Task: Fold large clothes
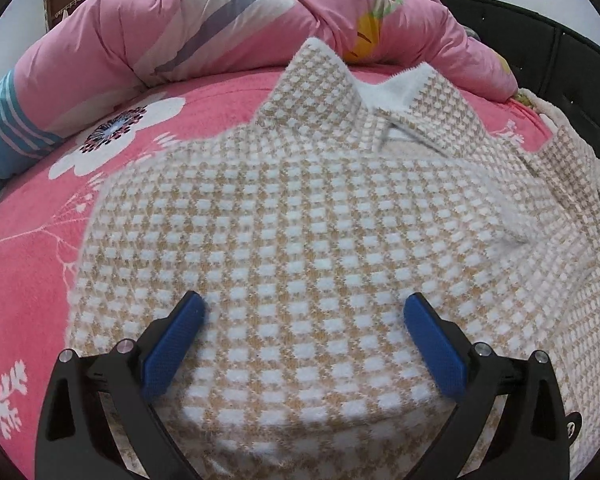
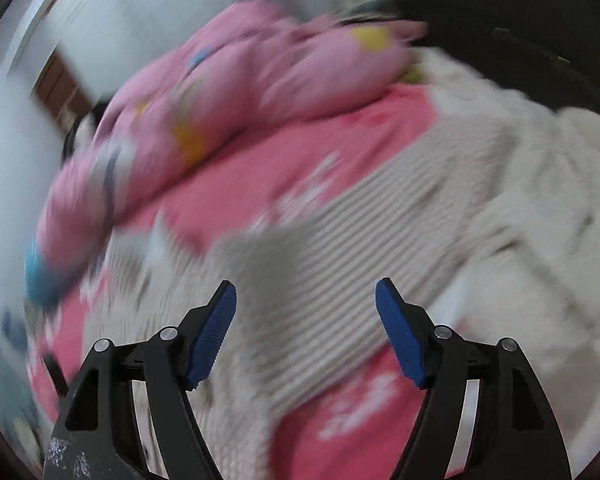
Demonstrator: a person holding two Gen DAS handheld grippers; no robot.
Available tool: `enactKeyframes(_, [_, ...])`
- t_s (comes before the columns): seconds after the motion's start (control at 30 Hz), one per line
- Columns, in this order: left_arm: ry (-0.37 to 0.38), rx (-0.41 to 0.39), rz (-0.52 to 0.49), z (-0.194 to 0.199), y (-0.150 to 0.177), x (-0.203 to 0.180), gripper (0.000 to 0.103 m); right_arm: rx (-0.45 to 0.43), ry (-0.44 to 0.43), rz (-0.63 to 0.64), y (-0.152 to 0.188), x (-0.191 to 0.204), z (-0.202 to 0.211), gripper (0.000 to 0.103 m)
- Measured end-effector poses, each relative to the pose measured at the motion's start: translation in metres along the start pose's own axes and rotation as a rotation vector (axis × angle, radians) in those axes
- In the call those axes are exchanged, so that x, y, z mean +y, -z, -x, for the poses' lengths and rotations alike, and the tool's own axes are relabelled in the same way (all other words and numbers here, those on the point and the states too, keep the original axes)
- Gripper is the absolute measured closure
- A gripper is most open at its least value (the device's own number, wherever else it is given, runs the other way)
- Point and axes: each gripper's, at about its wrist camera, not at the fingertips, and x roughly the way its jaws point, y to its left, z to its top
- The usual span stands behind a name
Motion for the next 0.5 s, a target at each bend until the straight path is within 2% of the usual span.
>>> enactKeyframes(0.13, [0.0, -0.003, 0.0, 0.0, 0.0, 0.0, 0.004, -0.05, 0.047, -0.135, -0.046, -0.054, -0.003, 0.042])
enactKeyframes(0.23, [0.002, -0.007, 0.0, 0.0, 0.0, 0.001, 0.004, -0.058, 0.051, -0.215, -0.063, -0.08, -0.016, 0.048])
enactKeyframes(0.5, [0.003, -0.008, 0.0, 0.0, 0.001, 0.002, 0.004, -0.042, 0.156, -0.308, -0.07, -0.111, -0.065, 0.053])
